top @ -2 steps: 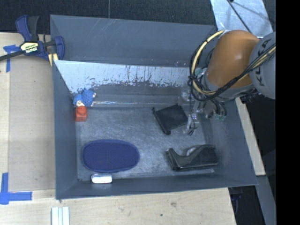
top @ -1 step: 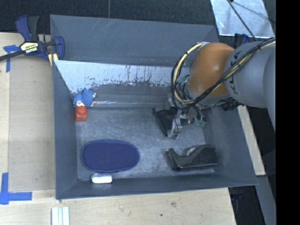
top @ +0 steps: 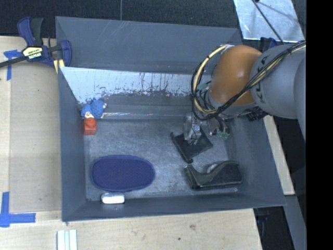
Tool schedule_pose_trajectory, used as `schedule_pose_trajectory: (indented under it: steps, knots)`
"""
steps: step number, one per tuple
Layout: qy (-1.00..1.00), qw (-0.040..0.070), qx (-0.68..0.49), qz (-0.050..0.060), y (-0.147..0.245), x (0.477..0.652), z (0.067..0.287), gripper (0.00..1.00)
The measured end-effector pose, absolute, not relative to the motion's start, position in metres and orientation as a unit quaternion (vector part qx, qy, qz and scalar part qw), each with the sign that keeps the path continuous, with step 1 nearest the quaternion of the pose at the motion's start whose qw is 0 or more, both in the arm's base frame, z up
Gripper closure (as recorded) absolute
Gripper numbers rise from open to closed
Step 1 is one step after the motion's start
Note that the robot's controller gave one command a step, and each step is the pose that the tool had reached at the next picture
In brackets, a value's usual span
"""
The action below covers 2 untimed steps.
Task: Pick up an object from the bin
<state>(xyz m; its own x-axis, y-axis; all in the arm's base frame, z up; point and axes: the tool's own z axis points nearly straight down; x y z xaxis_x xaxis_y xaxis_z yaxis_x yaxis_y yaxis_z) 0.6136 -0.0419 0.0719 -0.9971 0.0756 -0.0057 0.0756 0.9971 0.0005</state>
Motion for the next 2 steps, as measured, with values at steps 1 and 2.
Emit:
schedule_pose_trajectory:
  steps: [1,2]
  knots:
    - [1.000,0.001,-0.022,0.001,0.006,0.563,0.113,1.00]
    - [1.000,0.002,-0.010,-0.002,-0.110,0.552,0.109,1.00]
